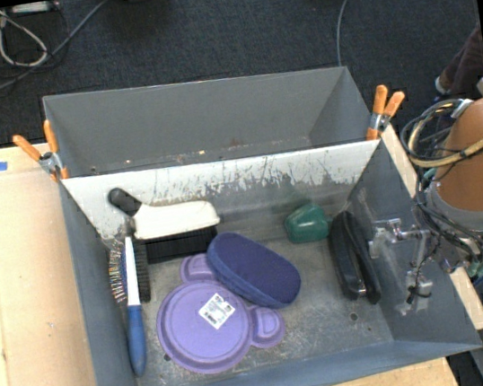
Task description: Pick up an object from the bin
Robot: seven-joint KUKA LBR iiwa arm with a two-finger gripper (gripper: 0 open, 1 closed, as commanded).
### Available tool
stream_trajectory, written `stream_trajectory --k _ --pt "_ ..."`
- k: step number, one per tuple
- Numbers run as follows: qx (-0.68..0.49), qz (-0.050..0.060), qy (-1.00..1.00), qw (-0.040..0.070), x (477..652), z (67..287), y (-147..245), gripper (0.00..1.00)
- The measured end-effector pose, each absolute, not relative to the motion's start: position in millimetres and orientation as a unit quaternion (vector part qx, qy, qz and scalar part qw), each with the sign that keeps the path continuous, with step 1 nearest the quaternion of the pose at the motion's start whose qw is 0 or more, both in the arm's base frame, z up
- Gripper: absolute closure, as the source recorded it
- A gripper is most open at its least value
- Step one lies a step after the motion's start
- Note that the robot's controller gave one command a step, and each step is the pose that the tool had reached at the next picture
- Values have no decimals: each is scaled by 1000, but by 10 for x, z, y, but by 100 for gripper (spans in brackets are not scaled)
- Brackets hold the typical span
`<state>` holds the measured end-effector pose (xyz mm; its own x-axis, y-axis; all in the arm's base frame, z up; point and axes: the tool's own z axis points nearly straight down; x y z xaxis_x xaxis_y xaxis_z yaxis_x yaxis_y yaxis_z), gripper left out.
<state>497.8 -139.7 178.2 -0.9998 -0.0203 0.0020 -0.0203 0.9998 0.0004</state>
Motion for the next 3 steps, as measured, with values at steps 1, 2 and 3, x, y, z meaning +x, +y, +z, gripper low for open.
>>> stream_trajectory --k 1,2,3 --pt "10 0 -1000 1 4978 1782 -1397 0" --pt "22 0 -1000 2 4943 1283 -1316 100" --pt "23 0 -1000 2 4943 1283 -1316 100"
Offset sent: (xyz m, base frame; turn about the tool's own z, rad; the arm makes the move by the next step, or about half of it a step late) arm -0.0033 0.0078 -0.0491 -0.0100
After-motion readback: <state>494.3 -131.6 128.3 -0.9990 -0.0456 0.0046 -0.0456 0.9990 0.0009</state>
